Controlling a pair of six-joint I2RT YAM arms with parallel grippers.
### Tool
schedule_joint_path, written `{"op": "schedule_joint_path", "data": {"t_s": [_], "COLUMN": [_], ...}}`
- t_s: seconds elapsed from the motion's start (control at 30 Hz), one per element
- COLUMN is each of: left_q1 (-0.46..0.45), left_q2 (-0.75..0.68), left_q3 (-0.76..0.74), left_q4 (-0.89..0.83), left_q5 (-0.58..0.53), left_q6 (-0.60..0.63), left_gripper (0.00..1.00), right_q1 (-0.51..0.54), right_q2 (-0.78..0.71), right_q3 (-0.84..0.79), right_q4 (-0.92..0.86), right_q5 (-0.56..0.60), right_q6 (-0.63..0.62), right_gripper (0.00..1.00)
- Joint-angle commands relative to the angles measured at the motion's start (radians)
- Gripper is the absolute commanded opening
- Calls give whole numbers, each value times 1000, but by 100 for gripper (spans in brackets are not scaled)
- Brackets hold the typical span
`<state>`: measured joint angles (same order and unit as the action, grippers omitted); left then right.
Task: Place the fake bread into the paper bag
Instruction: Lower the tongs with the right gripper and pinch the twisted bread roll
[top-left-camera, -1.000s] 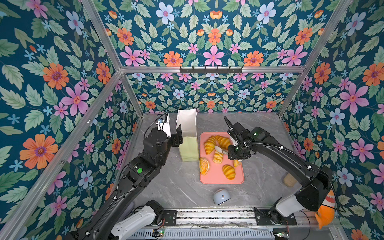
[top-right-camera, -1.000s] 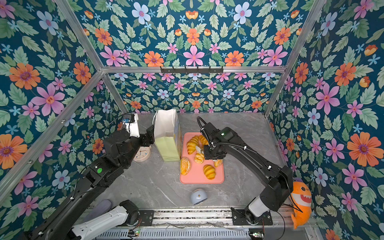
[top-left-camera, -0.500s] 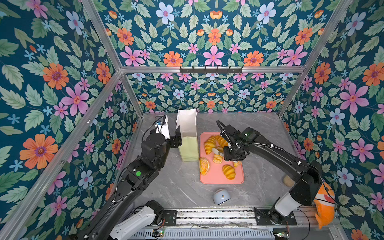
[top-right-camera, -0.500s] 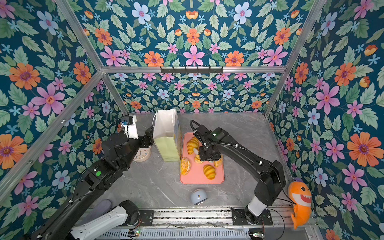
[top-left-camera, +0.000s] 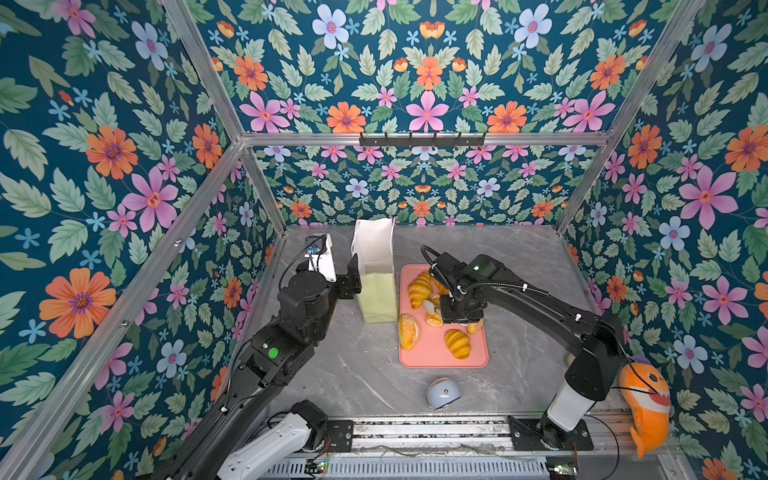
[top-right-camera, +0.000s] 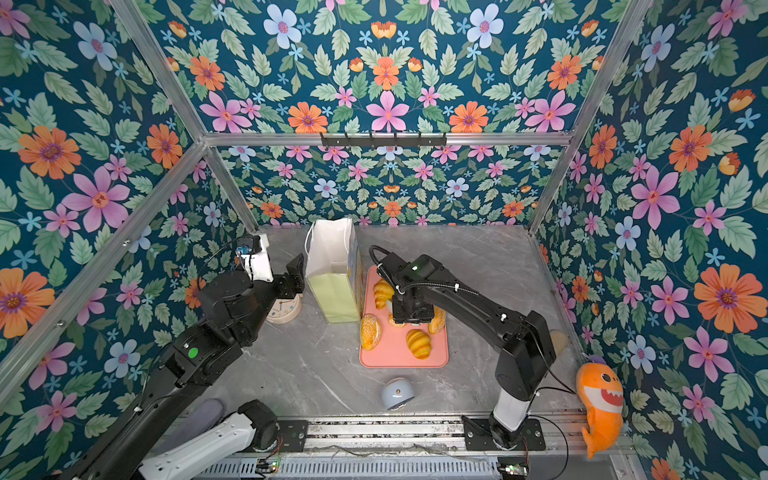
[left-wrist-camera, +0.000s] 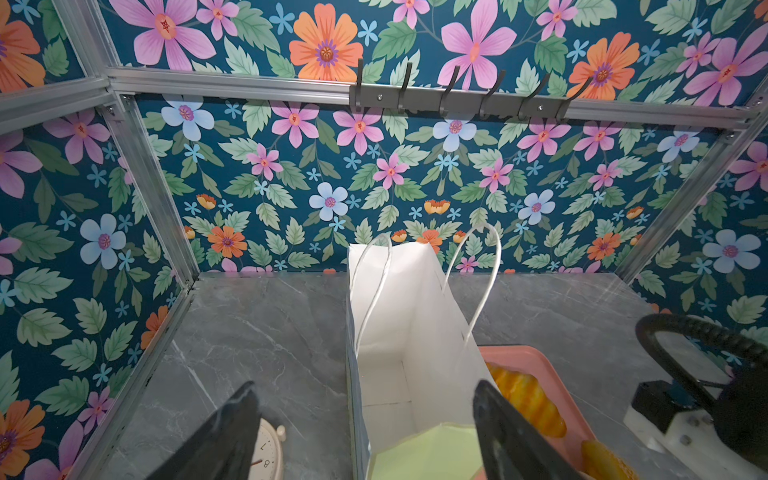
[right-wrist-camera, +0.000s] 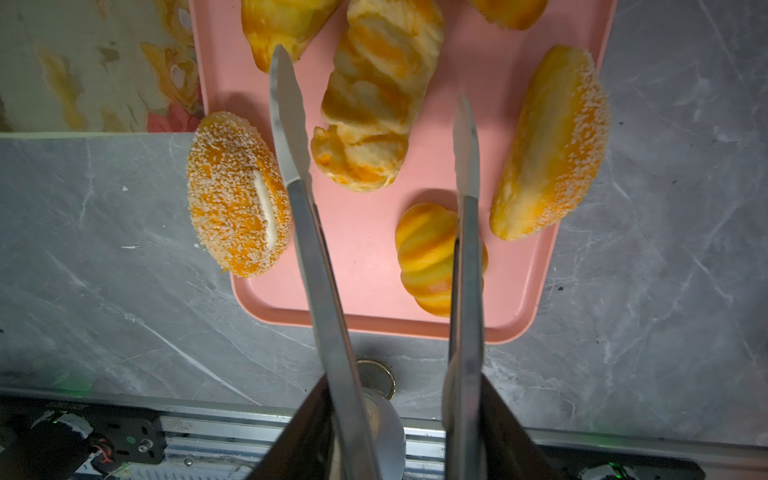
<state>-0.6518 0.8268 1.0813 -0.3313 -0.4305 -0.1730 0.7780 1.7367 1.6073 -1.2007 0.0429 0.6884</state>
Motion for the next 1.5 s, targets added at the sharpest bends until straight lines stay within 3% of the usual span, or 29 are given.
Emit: {"op": "schedule_joint_path", "data": {"t_s": [0.0, 0.5, 0.7, 1.07, 1.47], "left_q1": [2, 2, 1, 2, 1], "left_q2": [-5, -11, 1, 41, 52], "left_q3": [-3, -27, -36, -26, -12], "left_q4": [17, 33, 50, 61, 58], "left_q5": [-1, 5, 26, 67, 70], "left_q6": [-8, 1, 7, 8, -10], "left_gripper": [81, 82, 82, 82, 82], "right_q1": [4, 20, 23, 23, 23], "right_q2": [16, 104, 133, 75, -8], "right_q3": [15, 83, 114, 55, 158], "right_q4": [-29, -80, -107, -66, -166], "right_q5": [23, 46, 45, 18, 47], "right_q6": [23, 17, -46, -70, -120], "right_gripper": [49, 46, 44, 36, 29]}}
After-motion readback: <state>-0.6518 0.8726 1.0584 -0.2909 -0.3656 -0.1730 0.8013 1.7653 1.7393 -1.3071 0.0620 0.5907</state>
